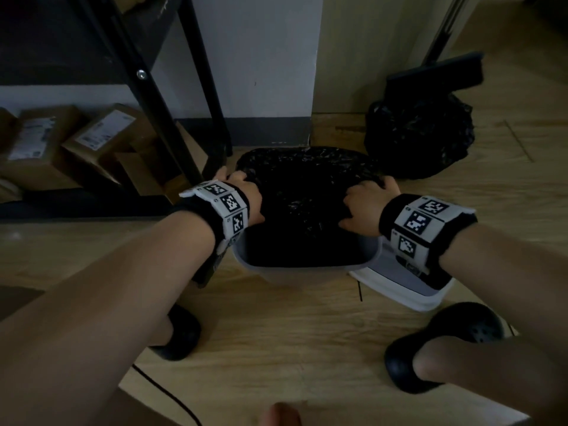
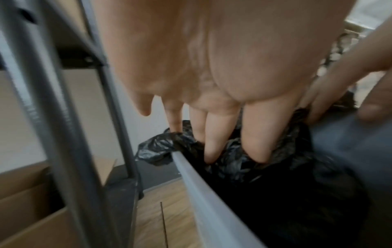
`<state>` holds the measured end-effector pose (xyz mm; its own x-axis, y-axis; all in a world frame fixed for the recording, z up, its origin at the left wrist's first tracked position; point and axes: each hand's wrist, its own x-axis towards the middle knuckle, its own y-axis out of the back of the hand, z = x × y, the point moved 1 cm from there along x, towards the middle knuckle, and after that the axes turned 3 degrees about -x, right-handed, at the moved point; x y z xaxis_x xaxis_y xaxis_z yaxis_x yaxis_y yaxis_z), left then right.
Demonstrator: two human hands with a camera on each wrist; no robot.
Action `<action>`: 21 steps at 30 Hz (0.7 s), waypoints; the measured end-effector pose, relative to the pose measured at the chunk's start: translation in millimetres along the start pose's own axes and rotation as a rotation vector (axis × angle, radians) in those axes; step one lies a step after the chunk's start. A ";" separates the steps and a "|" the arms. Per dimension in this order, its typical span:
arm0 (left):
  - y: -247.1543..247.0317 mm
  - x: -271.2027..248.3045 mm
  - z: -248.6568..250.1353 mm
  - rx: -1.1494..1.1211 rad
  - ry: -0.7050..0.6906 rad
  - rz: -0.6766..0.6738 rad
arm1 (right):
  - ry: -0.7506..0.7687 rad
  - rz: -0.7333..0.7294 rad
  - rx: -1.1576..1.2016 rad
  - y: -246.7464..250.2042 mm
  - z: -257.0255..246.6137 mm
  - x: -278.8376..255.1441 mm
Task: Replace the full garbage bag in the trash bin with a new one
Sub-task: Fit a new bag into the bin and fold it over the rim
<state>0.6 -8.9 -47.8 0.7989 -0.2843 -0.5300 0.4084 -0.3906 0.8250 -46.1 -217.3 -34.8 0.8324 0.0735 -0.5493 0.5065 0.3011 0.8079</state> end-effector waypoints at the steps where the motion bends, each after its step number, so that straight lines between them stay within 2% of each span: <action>1: 3.1 -1.4 -4.1 -0.034 0.006 0.038 | -0.011 0.065 0.098 2.6 3.9 -0.4; 5: 18.6 -12.0 -11.5 -0.158 -0.002 0.272 | -0.087 0.270 0.429 9.2 15.3 -12.7; 8: 19.7 -24.5 -13.4 -0.169 0.066 0.311 | -0.152 0.345 0.558 7.0 20.3 -24.4; 11: 14.0 -32.9 -16.7 -0.151 0.142 0.310 | -0.186 0.386 0.548 4.4 24.7 -31.6; 15: 4.9 -42.3 -20.5 -0.266 0.205 0.388 | -0.243 0.329 0.575 0.6 31.7 -36.7; 18: 1.6 -49.6 -18.8 -0.319 0.186 0.392 | -0.251 0.298 0.538 -4.7 33.1 -41.7; 21: 2.0 -57.8 -13.5 -0.243 0.144 0.433 | -0.279 0.386 0.463 -7.5 26.8 -51.1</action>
<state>-38.8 18.6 -12.9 0.9631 -0.2450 -0.1118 0.1040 -0.0447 0.9936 -86.4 -248.8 -7.1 0.9689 -0.1733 -0.1767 0.1529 -0.1422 0.9780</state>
